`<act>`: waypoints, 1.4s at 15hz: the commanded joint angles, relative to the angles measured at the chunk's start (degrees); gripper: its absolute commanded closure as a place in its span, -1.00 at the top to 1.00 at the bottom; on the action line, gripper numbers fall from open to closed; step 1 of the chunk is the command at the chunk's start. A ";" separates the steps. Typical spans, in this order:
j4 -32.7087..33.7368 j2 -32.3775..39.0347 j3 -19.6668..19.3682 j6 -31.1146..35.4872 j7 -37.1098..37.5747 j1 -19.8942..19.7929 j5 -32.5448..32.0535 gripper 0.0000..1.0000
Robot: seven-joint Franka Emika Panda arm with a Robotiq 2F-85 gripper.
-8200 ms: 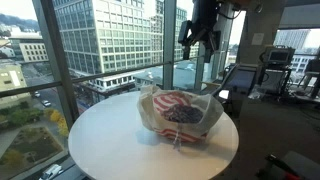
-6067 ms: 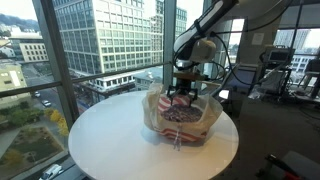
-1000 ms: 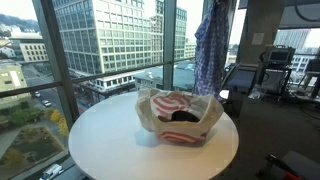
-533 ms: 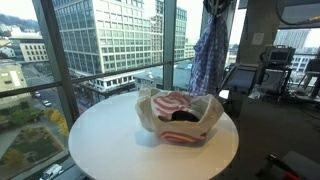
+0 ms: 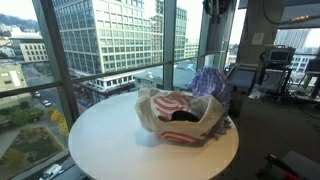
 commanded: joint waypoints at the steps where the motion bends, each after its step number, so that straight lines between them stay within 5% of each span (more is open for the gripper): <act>1: 3.57 0.97 -1.23 -1.78 0.63 2.26 -0.50 0.28; 6: -2.15 -2.86 0.91 -0.01 -5.59 4.42 5.25 0.97; 14: -14.81 -2.94 2.27 5.29 -20.11 9.53 16.43 0.98; 21: -24.88 4.34 1.37 26.18 -33.20 9.48 20.17 1.00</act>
